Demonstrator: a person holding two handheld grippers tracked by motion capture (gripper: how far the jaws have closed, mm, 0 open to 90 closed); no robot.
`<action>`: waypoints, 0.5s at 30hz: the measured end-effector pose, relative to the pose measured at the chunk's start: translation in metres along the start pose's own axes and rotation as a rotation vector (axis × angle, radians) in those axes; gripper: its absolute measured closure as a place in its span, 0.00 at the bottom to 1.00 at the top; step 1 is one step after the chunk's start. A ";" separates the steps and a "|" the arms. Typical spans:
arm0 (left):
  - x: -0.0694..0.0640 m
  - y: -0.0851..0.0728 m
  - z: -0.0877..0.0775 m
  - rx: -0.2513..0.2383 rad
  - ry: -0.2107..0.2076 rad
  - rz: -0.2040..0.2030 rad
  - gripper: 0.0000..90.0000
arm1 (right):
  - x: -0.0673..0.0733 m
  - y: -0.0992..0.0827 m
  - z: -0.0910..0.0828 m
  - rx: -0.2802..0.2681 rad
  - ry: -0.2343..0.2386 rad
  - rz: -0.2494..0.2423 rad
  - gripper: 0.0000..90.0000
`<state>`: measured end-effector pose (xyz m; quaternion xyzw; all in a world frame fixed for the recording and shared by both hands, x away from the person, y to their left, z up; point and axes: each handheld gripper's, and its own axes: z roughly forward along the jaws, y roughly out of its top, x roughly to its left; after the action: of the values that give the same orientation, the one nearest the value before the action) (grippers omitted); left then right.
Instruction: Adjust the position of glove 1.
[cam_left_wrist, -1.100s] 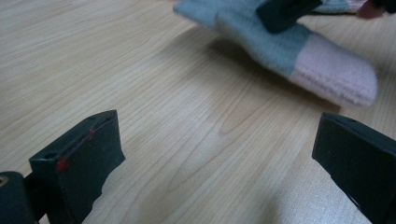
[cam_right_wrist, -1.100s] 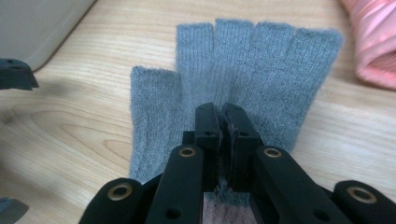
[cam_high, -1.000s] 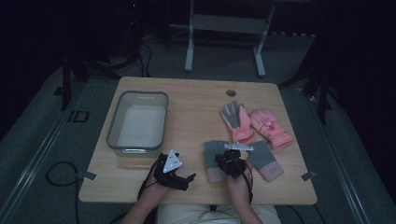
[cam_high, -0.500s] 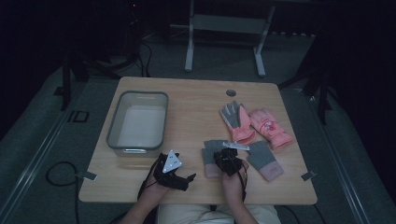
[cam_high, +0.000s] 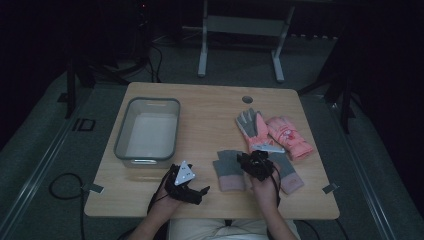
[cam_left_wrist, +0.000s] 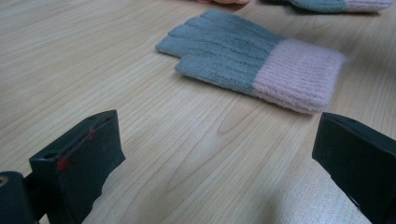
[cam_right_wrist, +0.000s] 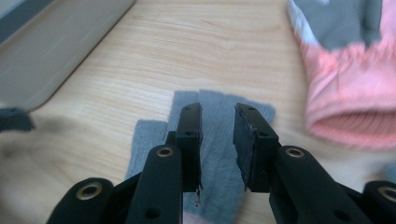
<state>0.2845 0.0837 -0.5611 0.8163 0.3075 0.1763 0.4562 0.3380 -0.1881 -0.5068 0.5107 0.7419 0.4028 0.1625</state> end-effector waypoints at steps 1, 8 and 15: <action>0.000 0.000 0.000 0.001 0.000 0.001 0.01 | -0.002 0.003 -0.003 -0.005 -0.007 -0.042 0.80; 0.000 0.000 0.000 -0.001 -0.002 -0.002 0.01 | -0.037 0.008 -0.020 0.003 0.064 -0.260 0.80; 0.000 0.000 0.000 0.003 -0.001 -0.004 0.01 | -0.098 -0.001 -0.044 0.054 0.023 -0.314 0.79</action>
<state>0.2849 0.0836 -0.5612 0.8164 0.3090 0.1745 0.4556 0.3501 -0.2947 -0.4969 0.3880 0.8251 0.3580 0.2012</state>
